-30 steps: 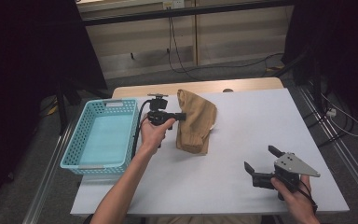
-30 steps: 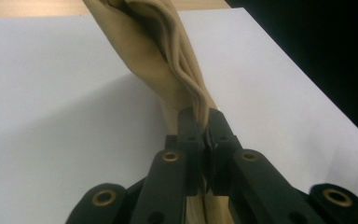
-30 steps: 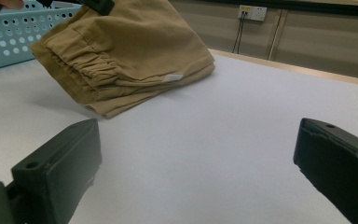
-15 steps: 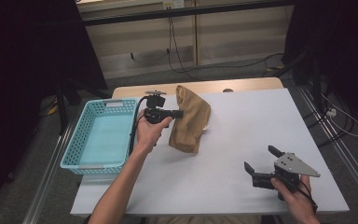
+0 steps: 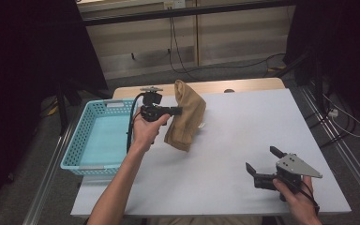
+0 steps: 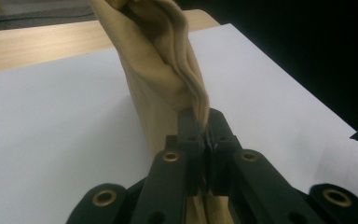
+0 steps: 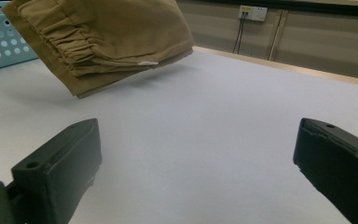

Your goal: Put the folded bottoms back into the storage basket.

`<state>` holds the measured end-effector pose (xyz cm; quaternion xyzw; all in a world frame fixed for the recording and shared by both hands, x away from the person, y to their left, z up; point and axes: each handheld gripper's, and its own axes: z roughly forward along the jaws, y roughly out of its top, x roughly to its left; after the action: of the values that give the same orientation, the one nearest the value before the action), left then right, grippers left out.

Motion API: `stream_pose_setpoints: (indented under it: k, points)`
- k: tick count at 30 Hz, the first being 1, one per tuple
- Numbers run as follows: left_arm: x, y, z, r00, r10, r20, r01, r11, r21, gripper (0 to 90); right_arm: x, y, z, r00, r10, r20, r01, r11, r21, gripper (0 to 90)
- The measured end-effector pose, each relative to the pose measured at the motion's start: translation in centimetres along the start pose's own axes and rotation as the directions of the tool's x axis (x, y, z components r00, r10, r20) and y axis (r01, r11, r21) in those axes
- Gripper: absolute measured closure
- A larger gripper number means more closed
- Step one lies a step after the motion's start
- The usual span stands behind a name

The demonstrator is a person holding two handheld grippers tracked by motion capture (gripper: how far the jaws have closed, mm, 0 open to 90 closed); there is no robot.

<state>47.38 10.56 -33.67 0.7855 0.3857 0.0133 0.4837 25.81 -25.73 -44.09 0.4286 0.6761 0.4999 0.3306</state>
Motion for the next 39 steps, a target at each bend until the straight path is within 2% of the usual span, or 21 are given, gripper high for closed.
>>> stream_pose_setpoints:
  k: [5, 12, 19, 24, 29, 39]
  points:
    - [-0.2, 0.1, -0.7, 0.9999, 0.014, -0.004, -0.014, 0.9998, -0.013, 87.1, 0.1, 0.0, 0.1, 1.0000, -0.003, -0.002, 0.003, 1.000, 0.001, 0.9]
    - [-0.4, 0.6, -2.0, 1.0000, 0.001, -0.007, -0.001, 0.9993, -0.036, 87.1, 0.0, 0.0, 0.0, 1.0000, -0.001, 0.000, 0.001, 1.000, 0.001, 0.9]
    - [-0.6, 0.7, -3.8, 0.9998, 0.016, -0.008, -0.016, 0.9979, -0.063, 87.1, 0.0, 0.0, 0.1, 1.0000, -0.003, 0.003, 0.003, 1.000, 0.000, 1.0]
    - [-0.8, 0.8, -4.7, 0.9992, 0.036, -0.017, -0.037, 0.9974, -0.063, 87.1, 0.0, 0.0, 0.2, 1.0000, -0.001, 0.002, 0.001, 1.000, 0.005, 1.0]
    - [-1.0, 0.8, -5.1, 0.9986, 0.049, -0.019, -0.050, 0.9970, -0.060, 87.1, 0.0, 0.0, 0.3, 1.0000, -0.001, 0.002, 0.001, 1.000, 0.007, 1.0]
    - [-1.2, 1.0, -6.0, 0.9974, 0.064, -0.033, -0.067, 0.9935, -0.092, 87.1, 0.0, 0.0, 0.2, 1.0000, -0.001, 0.002, 0.001, 1.000, 0.007, 1.0]
